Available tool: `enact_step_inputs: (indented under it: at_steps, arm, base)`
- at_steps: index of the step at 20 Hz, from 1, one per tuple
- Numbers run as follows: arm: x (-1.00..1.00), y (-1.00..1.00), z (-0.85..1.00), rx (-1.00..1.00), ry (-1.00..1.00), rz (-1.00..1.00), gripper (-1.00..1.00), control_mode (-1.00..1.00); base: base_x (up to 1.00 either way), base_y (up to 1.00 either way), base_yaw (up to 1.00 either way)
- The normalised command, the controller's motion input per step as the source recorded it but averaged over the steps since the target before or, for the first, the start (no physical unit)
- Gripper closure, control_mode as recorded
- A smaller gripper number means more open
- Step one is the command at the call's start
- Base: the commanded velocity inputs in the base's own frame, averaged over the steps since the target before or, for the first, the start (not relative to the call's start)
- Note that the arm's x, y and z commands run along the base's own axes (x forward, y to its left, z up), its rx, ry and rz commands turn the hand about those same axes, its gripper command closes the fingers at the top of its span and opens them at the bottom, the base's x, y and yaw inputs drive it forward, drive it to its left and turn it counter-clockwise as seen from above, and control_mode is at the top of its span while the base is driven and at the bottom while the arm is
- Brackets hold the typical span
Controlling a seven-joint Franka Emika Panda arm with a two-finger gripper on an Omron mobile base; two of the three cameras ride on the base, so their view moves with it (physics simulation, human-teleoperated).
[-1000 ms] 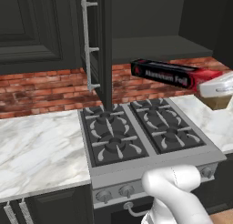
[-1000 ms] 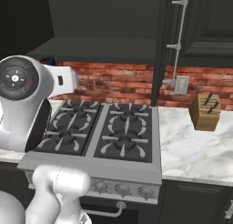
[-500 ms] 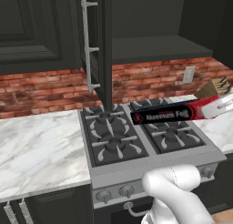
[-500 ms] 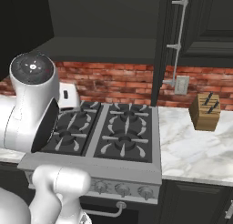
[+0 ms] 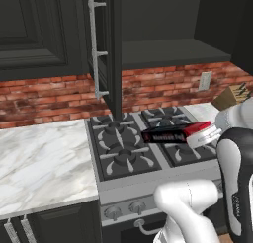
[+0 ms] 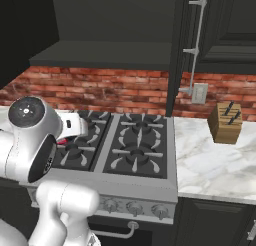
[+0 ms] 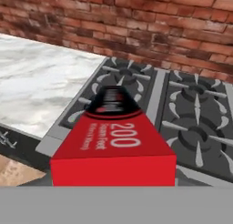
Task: Retrieve the tupperware and aluminum foil from the cabinet and place them on the dining counter near the plate with onion and eggplant to prepare for storing leftovers.
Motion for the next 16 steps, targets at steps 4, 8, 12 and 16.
enact_step_inputs:
  at_steps: [4, 8, 12, 16]
  arm:
    - [-0.24, -0.15, 0.07, 0.00, 0.00, -0.13, 1.00, -1.00]
    - [-0.38, -0.19, 0.14, 0.00, 0.00, -0.07, 1.00, 1.00]
    - [0.00, 0.00, 0.00, 0.00, 0.00, 0.00, 1.00, 1.00]
    - [0.00, 0.00, 0.00, 0.00, 0.00, 0.00, 1.00, 1.00]
  base:
    - [0.00, 0.00, 0.00]
    - [-0.22, -0.07, -0.02]
    - [-1.00, -0.51, -0.21]
    - [-0.82, -0.74, -0.48]
